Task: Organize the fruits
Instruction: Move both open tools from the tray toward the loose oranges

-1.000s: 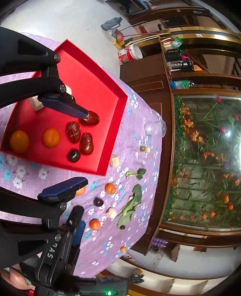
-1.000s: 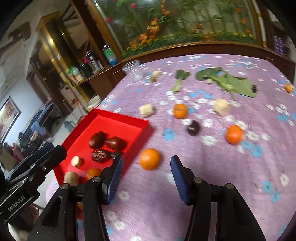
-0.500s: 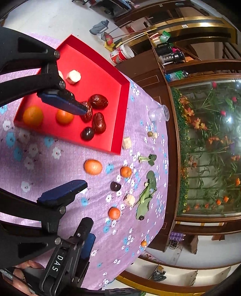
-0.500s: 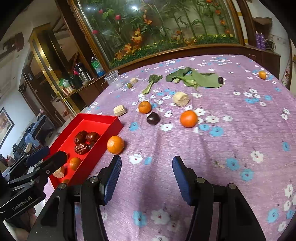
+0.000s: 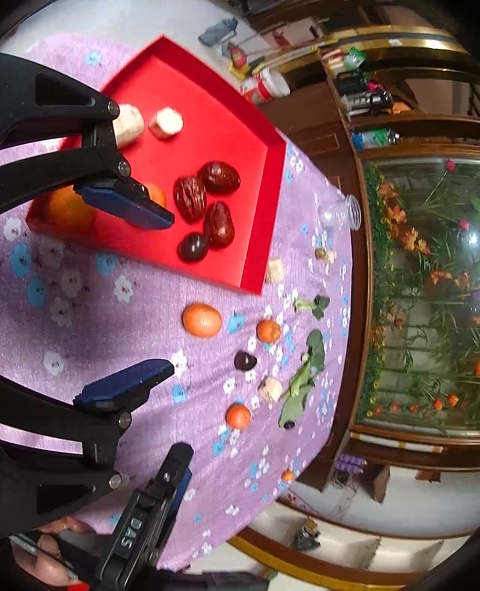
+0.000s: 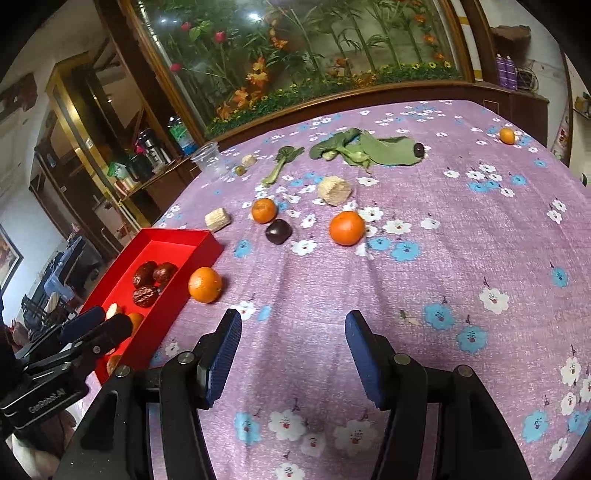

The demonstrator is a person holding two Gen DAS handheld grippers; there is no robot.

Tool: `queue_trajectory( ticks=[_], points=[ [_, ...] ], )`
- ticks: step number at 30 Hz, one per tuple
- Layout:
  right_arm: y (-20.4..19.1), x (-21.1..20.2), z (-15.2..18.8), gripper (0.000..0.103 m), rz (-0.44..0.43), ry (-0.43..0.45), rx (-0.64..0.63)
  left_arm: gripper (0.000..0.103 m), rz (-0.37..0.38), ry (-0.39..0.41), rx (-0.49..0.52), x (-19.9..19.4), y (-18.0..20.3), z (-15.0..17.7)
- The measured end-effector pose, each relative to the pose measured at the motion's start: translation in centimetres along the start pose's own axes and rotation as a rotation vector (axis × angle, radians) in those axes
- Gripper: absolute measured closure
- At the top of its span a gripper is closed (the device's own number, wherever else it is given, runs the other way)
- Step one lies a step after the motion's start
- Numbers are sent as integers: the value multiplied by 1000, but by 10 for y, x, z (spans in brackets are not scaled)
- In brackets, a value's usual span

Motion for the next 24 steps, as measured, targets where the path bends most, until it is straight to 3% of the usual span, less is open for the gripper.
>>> queue_trajectory(
  ticks=[8,13,18,21,24],
  points=[
    [4,6,-2,39,-13,-20,9,31,154,-47,31,31,34,-9],
    [9,4,-4,39,-25,-22,26,31,122,-103,52,72,37,-18],
    [16,5,-6,38,-35,-30,51,32,153,-178,29,99,37,-15],
    [18,7,-6,38,-40,-49,55,32,127,-178,51,106,37,-13],
    [19,7,-12,38,-24,-61,23,39,125,-174,38,108,32,-15]
  ],
)
Point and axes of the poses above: each gripper's, at about its wrist camera, not at the fingertips, and x roughly the way its jaws point, y to its right, z to its underside, the point moved 8 cm from there along x, roughly the way its jaws point, and after that the axes turned 5 degrees about y, right-handed, at the moved point
